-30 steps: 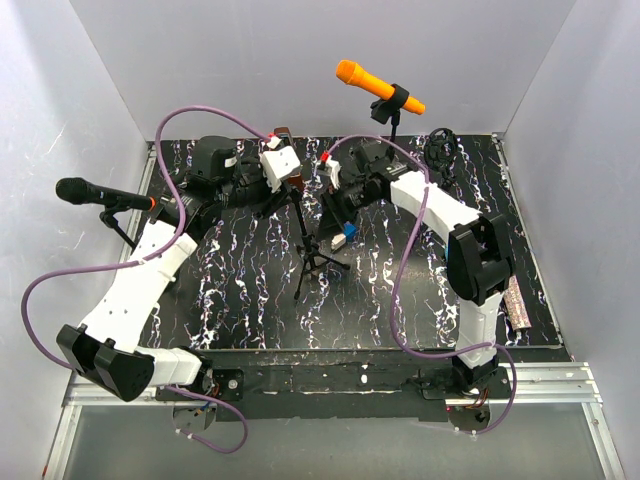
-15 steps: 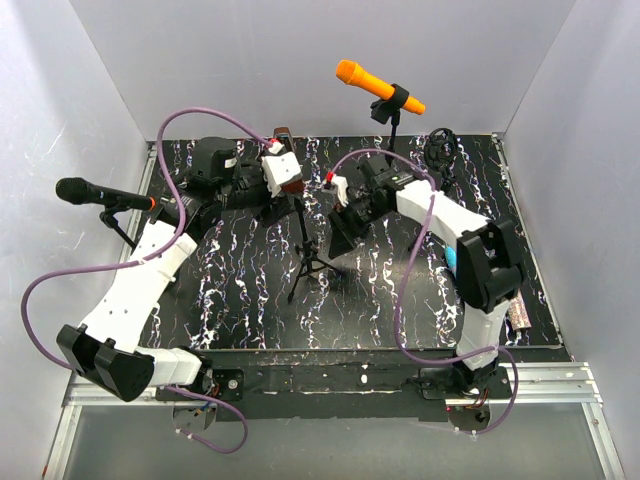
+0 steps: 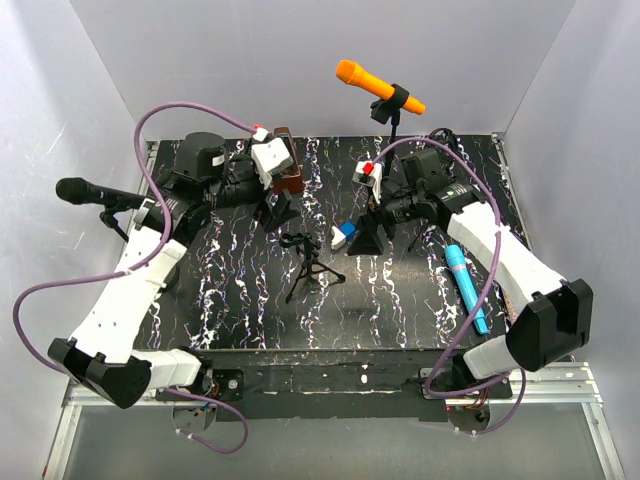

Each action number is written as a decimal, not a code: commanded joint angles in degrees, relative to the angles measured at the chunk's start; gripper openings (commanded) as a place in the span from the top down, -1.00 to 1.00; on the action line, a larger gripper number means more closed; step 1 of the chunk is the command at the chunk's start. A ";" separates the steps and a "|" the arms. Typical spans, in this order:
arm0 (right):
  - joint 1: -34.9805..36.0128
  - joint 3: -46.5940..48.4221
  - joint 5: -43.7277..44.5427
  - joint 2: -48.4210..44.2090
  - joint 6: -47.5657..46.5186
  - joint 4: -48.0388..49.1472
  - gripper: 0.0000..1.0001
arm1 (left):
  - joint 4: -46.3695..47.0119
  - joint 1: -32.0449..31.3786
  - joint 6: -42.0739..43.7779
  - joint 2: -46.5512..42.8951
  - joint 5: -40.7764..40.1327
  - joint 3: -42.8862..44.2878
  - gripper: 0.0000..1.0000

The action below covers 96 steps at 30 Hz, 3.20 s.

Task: Remove the microphone from the stand

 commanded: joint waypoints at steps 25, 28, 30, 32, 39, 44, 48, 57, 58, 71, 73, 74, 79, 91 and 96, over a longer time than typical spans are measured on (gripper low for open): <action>8.70 20.83 -7.35 26.42 -19.84 0.64 -0.69 | 9.49 -2.17 -0.42 -7.34 -25.26 -9.77 -0.94; 8.61 19.78 -7.79 25.63 -21.16 -0.33 -0.69 | 9.93 -1.47 -1.21 -6.90 -24.56 -9.77 -0.93; 8.61 18.64 -8.50 25.54 -18.81 1.59 -0.65 | 10.37 -1.20 -1.83 -6.55 -24.30 -9.85 -0.93; 8.70 16.79 -9.20 25.27 -13.63 5.27 -0.57 | 10.64 -1.11 -2.18 -6.20 -24.12 -9.68 -0.93; 9.05 12.48 -9.02 24.75 -3.86 14.69 -0.24 | 10.55 -1.03 -2.36 -5.58 -23.86 -8.98 -0.93; 9.67 11.69 -10.87 24.48 -0.34 17.51 0.09 | 10.81 -1.03 -2.36 -5.67 -23.77 -9.50 -0.93; 9.67 11.60 -10.35 23.52 0.89 18.21 0.34 | 11.17 -1.03 -2.44 -6.11 -23.77 -10.20 -0.93; 8.88 4.93 -7.45 15.27 2.30 18.83 0.63 | 11.52 0.64 -5.16 -5.76 -21.75 -11.26 -0.93; 8.27 3.79 -7.53 13.77 2.91 18.92 0.67 | 11.60 0.73 -5.43 -5.41 -21.66 -11.17 -0.93; -4.74 -11.68 -7.09 -9.96 -8.06 -1.36 0.97 | 12.49 -3.40 -1.48 1.01 -20.52 -8.19 -0.93; -6.84 -13.00 -6.74 -12.60 -9.99 -5.40 0.97 | 11.87 -3.66 -1.65 1.98 -20.17 -7.13 -0.93; -7.99 -13.71 -6.31 -13.48 -10.78 -7.25 0.97 | 11.70 -3.66 -1.74 2.41 -19.90 -6.78 -0.93; -17.91 -16.79 -6.30 -16.74 -12.63 -13.41 0.97 | 12.13 -3.66 -2.44 4.87 -18.85 -5.20 -0.93; -29.27 -12.47 -8.93 -17.00 -23.10 -26.71 0.83 | 16.17 -3.66 -4.11 8.66 -15.86 -4.49 -0.92; -20.31 -15.49 -5.60 -14.03 -16.17 -12.21 0.72 | 12.94 -3.58 1.56 9.01 -5.97 -5.98 -0.89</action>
